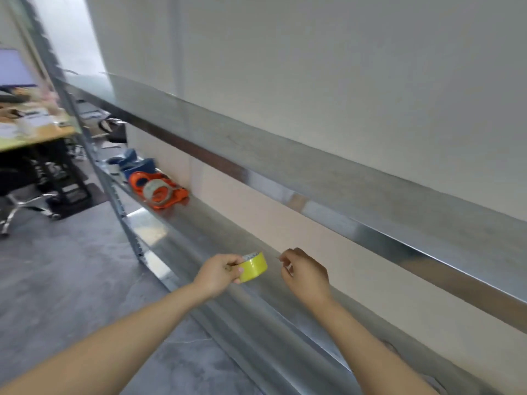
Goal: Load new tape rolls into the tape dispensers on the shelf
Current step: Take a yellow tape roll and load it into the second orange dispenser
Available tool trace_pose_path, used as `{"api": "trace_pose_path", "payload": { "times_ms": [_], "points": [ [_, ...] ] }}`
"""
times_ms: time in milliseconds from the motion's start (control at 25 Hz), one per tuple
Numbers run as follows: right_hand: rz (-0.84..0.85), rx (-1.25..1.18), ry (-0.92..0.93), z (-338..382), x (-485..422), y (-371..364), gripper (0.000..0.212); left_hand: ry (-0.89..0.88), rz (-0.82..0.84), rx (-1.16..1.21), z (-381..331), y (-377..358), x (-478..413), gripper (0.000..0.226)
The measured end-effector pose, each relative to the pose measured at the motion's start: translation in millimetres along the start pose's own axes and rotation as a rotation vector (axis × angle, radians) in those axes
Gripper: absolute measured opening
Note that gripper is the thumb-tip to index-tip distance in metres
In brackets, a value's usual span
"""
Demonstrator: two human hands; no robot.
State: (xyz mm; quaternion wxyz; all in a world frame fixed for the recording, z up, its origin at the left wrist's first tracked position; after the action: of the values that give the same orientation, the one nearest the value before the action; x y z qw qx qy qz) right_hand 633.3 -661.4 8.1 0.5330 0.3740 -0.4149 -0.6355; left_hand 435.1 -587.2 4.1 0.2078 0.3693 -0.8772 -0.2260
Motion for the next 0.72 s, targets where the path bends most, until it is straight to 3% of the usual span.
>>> {"api": "trace_pose_path", "payload": {
  "times_ms": [360,720],
  "points": [
    [0.039,0.019,0.297,200,-121,-54,0.020,0.132,-0.233,0.076,112,174,54,0.021],
    [0.088,-0.045,0.262,348,-252,-104,0.017,0.229,-0.292,0.114,210,334,44,0.013]
  ]
}}
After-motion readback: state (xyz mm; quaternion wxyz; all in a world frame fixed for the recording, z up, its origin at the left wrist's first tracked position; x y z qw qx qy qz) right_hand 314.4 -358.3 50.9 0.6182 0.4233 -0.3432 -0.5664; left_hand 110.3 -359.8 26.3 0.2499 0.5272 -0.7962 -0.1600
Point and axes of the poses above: each hand's wrist, its own x-axis away from the middle knuckle, its own y-axis out of the back of the hand, z = x × y, the point moved 4 cm from there along -x, towards the middle knuckle, and after that the axes turned 12 degrees about z, right-handed, at the moved point
